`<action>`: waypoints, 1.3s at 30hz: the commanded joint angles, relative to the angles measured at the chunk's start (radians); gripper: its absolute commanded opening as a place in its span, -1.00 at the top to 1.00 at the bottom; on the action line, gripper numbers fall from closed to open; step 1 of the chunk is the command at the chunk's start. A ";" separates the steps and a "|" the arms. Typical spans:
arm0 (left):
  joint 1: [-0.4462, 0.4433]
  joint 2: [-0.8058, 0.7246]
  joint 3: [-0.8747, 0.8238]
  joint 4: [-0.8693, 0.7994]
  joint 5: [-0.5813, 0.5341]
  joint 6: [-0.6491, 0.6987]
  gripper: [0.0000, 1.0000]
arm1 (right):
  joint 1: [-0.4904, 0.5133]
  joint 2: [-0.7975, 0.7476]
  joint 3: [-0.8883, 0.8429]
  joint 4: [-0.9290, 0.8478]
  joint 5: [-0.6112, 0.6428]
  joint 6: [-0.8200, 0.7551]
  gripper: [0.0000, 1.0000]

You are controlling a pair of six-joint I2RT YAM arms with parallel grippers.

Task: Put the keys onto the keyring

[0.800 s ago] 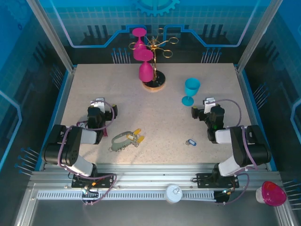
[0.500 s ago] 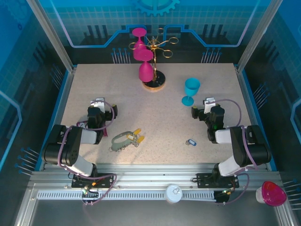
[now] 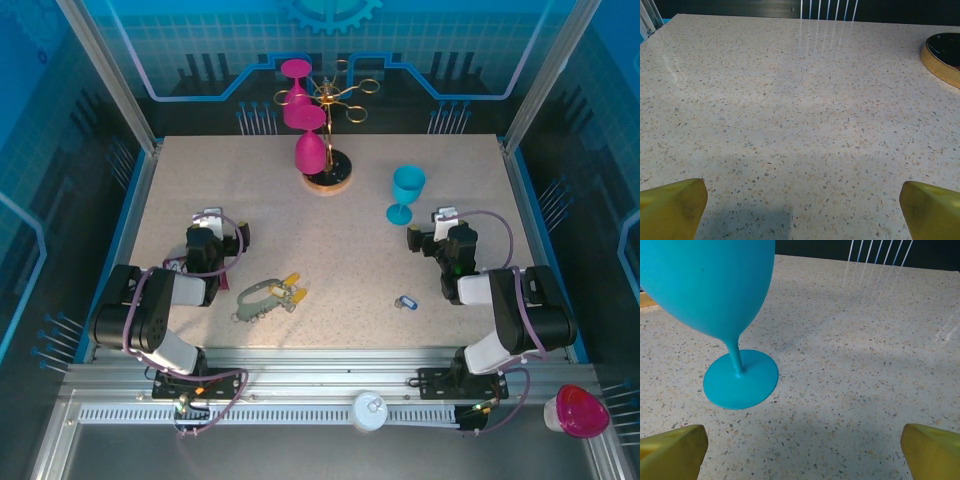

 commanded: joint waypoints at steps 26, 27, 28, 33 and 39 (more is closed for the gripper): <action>-0.003 -0.566 0.057 -0.544 0.189 -0.335 -0.99 | 0.154 -0.674 0.129 -0.928 -0.021 0.437 -0.45; -0.003 -0.592 0.066 -0.613 0.210 -0.373 -0.99 | 0.179 -0.692 0.140 -0.999 -0.023 0.490 -0.41; -0.004 -0.613 0.076 -0.680 0.231 -0.415 -0.99 | 0.200 -0.705 0.148 -1.041 -0.044 0.514 -0.40; -0.028 -0.713 0.080 -0.933 0.373 -0.576 -0.95 | 0.442 -0.731 0.145 -1.114 -0.038 0.609 -0.22; -0.091 -0.834 0.042 -1.119 0.348 -0.698 -0.88 | 0.714 -0.582 0.204 -1.033 -0.011 0.540 -0.10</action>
